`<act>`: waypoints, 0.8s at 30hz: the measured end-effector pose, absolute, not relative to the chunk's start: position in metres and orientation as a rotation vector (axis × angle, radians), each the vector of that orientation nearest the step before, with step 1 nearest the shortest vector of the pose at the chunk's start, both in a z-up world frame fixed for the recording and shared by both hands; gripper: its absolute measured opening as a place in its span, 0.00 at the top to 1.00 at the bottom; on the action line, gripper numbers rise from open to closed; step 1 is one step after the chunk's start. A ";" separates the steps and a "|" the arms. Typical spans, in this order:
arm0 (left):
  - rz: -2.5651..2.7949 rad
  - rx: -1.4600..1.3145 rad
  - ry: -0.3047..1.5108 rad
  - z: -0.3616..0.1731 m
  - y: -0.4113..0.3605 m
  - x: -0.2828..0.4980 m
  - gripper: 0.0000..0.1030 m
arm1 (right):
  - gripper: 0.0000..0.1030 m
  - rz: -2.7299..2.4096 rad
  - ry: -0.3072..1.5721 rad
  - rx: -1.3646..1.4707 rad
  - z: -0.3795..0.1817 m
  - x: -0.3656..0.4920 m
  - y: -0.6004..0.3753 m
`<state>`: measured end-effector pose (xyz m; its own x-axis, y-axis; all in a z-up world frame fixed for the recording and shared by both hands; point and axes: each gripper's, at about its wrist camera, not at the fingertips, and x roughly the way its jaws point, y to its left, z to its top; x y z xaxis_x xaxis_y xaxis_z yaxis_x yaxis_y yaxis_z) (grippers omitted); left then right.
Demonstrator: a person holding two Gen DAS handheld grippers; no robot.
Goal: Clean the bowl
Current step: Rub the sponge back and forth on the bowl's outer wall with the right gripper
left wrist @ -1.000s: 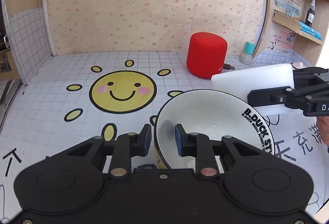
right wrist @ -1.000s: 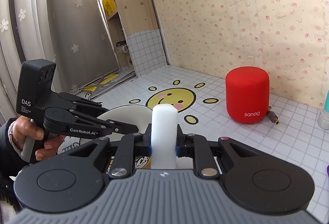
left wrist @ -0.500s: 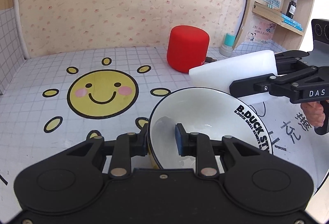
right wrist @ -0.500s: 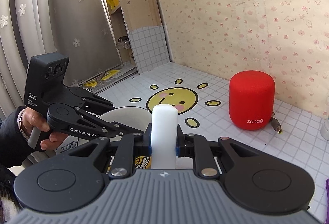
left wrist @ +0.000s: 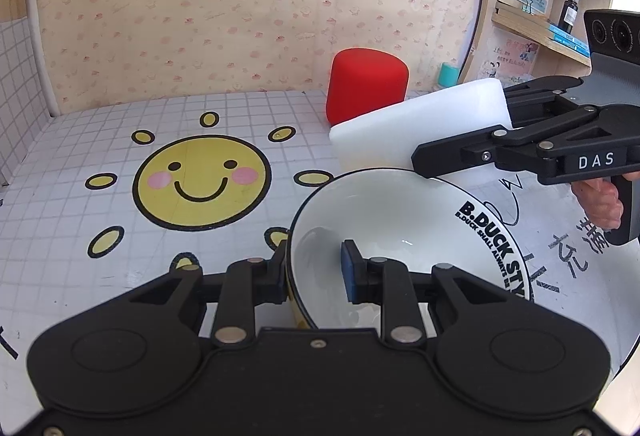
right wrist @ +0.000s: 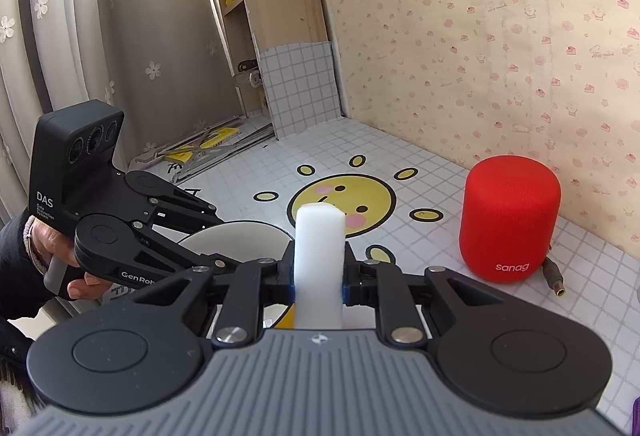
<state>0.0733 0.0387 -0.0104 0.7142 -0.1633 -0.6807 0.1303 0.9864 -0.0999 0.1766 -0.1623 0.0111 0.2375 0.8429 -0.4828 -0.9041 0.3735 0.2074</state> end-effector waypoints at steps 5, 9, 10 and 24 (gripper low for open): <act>-0.142 -0.049 0.757 -0.010 0.036 0.073 0.74 | 0.80 1.189 0.578 -0.104 0.009 0.171 -0.175; -0.124 -0.052 0.754 -0.010 0.034 0.071 0.74 | 0.80 1.178 0.571 -0.101 0.009 0.164 -0.183; -0.119 -0.049 0.752 -0.010 0.034 0.070 0.74 | 0.80 1.177 0.572 -0.098 0.008 0.163 -0.186; -0.104 -0.046 0.751 -0.009 0.032 0.069 0.74 | 0.80 1.161 0.573 -0.083 0.002 0.153 -0.201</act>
